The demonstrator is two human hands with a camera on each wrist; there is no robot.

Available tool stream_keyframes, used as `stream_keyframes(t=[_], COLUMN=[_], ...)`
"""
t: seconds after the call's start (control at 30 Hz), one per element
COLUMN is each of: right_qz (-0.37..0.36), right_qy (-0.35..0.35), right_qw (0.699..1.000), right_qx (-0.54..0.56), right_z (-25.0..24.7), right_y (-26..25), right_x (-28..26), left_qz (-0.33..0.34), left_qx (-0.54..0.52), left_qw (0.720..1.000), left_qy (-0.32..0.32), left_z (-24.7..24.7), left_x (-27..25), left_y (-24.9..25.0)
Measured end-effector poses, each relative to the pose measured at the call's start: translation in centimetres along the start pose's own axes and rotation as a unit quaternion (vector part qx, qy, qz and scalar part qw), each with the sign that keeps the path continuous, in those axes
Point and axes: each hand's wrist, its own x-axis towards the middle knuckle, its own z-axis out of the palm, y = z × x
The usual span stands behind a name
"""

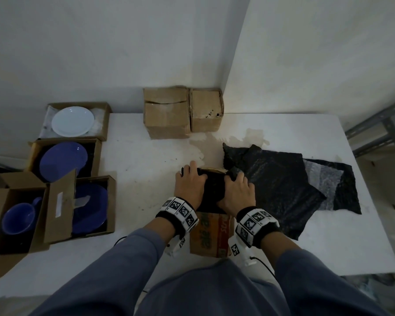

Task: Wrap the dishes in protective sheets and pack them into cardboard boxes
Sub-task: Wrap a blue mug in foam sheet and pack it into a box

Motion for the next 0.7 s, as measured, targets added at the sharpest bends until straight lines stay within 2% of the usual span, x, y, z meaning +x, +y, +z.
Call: stream_keyframes(t=[0.13,0.37,0.57,0.7], right_qz=[-0.017,-0.001,-0.043,-0.032], right_qy=[0.025,0.033,0.041,0.053], right_qw=[0.997,0.999,0.993,0.995], right_qx=[-0.067,-0.025,-0.1,-0.074], right_z=[0.7,0.3,0.6,0.6], right_y=[-0.1,-0.5,0.0,-0.5], right_x=[-0.7,0.1,-0.2,0.0], left_qz=[0.004,-0.001,-0.008,-0.018], left_qx=[0.016,0.035,0.034,0.04], left_qw=[1.0,0.999,0.999,0.999], left_qy=[-0.006,-0.022,-0.006,-0.028], left_z=[0.3,0.2,0.2,-0.4], left_x=[-0.3,-0.4,-0.3,0.0], left_y=[0.3,0.6,0.8,1.2])
